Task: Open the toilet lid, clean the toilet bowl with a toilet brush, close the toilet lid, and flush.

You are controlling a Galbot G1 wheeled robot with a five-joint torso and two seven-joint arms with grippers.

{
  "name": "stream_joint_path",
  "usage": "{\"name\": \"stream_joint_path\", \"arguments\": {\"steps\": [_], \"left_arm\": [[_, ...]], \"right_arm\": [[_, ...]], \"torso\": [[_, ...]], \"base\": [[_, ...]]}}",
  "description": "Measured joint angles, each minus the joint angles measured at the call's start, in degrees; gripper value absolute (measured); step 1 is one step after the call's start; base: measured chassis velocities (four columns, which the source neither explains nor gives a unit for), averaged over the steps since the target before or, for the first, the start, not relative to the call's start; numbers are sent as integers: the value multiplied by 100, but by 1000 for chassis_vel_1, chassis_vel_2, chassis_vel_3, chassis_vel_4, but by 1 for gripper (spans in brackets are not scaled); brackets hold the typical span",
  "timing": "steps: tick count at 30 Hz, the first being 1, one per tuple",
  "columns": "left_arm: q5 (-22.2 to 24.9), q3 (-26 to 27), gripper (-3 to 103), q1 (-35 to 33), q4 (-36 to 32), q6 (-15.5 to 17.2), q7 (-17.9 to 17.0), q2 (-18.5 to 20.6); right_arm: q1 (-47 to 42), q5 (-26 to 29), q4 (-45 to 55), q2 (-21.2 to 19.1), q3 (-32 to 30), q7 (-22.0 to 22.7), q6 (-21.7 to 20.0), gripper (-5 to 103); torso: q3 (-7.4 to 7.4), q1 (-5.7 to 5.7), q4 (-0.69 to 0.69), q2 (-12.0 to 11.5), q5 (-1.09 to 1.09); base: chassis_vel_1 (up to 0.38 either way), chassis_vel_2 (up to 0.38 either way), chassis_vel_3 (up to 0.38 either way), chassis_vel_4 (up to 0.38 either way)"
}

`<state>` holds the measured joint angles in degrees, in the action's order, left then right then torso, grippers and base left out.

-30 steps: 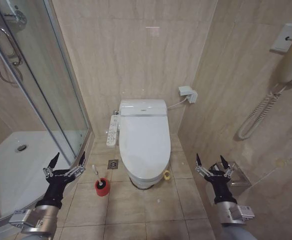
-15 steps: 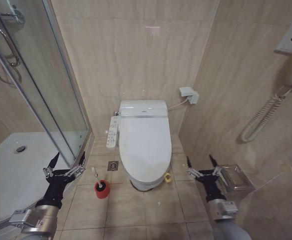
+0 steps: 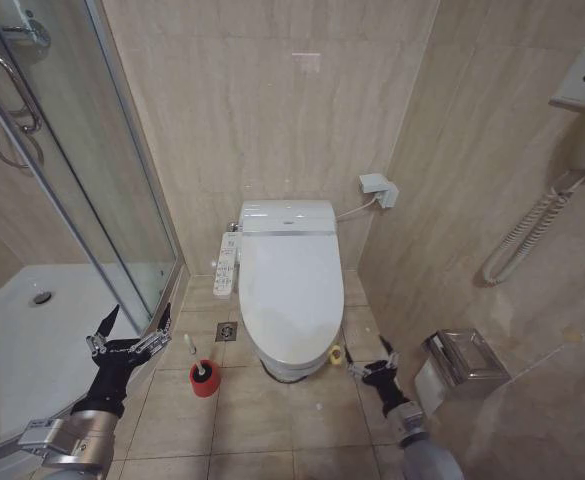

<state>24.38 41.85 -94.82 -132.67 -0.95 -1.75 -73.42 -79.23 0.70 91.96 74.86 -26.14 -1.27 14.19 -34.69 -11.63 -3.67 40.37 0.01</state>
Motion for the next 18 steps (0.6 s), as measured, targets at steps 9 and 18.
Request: {"name": "stream_joint_path", "arguments": {"steps": [9, 18], "left_arm": [[0, 0, 100, 0, 0, 0, 0, 0], [0, 0, 100, 0, 0, 0, 0, 0]], "right_arm": [[381, -129, -665, 23, 211, 31, 83, 100], [782, -207, -1235, -1, 231, 54, 149, 100]], "torso": [[0, 0, 0, 0, 0], [0, 0, 0, 0, -1]], "base": [[0, 0, 0, 0], [0, 0, 0, 0]]}}
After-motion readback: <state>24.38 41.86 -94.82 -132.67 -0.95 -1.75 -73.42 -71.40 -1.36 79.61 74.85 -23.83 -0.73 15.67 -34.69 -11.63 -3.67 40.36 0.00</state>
